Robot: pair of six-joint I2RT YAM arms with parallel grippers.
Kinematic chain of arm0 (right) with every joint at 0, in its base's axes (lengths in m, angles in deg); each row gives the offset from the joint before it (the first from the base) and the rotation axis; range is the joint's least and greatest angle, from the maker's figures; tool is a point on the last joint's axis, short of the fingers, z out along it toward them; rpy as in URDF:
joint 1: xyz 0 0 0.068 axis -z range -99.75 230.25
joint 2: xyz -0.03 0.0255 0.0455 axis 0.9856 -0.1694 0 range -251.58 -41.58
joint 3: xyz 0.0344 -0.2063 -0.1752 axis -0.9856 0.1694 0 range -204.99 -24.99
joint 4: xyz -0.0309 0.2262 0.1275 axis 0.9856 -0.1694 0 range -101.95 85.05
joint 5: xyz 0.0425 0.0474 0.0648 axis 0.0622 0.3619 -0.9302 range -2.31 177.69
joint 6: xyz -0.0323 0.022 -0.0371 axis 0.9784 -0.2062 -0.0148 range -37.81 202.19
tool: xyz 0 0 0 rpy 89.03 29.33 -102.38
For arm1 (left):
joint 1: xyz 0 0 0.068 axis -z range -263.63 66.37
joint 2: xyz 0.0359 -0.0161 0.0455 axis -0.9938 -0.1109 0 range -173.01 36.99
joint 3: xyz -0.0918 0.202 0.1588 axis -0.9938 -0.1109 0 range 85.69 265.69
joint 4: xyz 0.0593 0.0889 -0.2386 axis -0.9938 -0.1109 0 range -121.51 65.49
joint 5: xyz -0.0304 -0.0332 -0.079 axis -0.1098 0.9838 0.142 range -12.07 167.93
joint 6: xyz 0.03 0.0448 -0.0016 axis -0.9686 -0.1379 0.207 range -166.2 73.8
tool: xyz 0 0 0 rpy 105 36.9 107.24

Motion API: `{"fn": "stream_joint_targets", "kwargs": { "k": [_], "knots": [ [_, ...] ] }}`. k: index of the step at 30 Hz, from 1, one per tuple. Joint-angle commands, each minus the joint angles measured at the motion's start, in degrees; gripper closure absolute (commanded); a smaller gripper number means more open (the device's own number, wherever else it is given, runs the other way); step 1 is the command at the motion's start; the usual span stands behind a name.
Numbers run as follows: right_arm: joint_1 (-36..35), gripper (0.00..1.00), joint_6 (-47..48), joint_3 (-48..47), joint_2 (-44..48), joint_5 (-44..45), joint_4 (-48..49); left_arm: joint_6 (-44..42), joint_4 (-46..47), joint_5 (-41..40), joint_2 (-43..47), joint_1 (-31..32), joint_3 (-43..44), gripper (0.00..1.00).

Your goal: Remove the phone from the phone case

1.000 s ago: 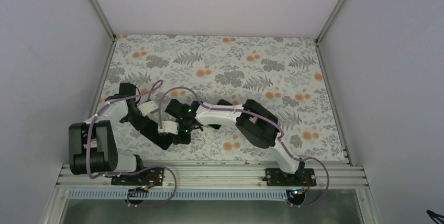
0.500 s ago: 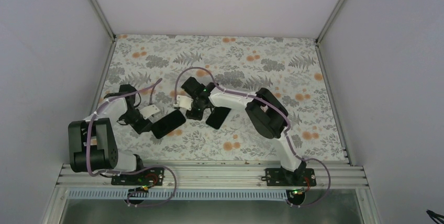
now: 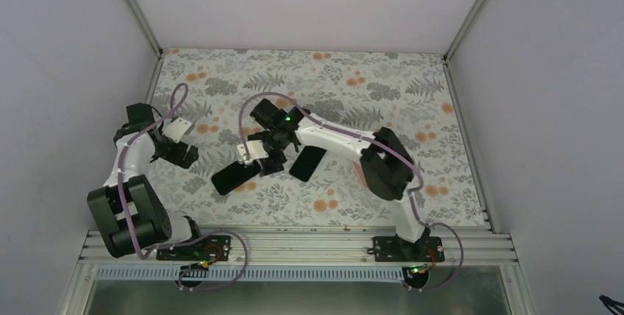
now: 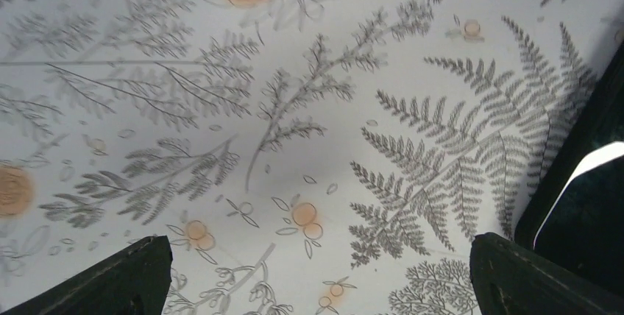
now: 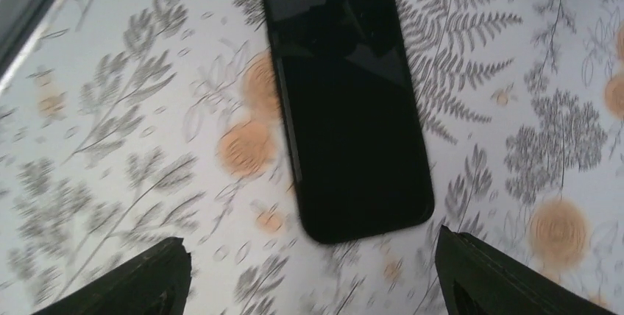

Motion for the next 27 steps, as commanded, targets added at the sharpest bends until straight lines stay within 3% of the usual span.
{"fn": "stream_joint_targets", "kwargs": {
  "k": [1,8,27],
  "knots": [
    [0.08,0.13,7.08,-9.34,-8.22,-4.93,-4.94,4.74,4.21,3.13,3.30,-0.42,0.70,0.00],
    [-1.77,0.00,5.04,-13.91,-13.53,-5.03,-3.73,7.93,6.92,2.69,5.10,-0.52,-0.40,0.00],
    [-2.17,0.00,1.06,-19.72,-21.26,-1.40,0.52,8.59,9.64,4.41,4.98,-1.41,-2.44,0.00]
  ]
}}
